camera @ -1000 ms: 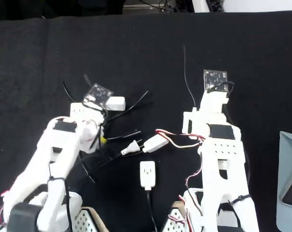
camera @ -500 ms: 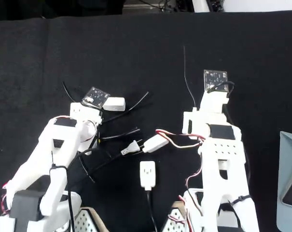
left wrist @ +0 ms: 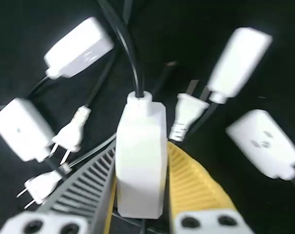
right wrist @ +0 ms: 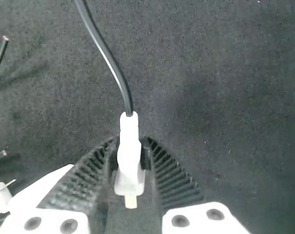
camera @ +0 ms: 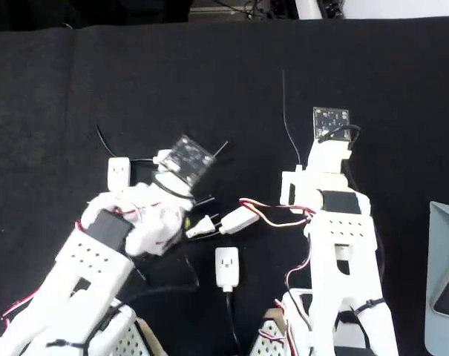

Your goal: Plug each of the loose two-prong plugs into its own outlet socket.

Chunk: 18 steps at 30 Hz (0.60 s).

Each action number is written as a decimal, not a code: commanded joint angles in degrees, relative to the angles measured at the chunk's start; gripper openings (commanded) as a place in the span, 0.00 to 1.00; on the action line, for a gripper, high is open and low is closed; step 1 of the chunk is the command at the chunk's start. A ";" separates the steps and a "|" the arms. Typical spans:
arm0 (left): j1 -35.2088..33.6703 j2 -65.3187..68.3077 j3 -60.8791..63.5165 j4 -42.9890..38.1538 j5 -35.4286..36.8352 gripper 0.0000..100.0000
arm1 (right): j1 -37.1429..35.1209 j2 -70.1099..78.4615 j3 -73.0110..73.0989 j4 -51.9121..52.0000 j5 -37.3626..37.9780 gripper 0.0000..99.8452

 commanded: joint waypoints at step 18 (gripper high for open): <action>-14.37 5.63 7.25 -13.10 0.88 0.32 | 0.97 -1.19 -0.40 -1.05 -0.44 0.01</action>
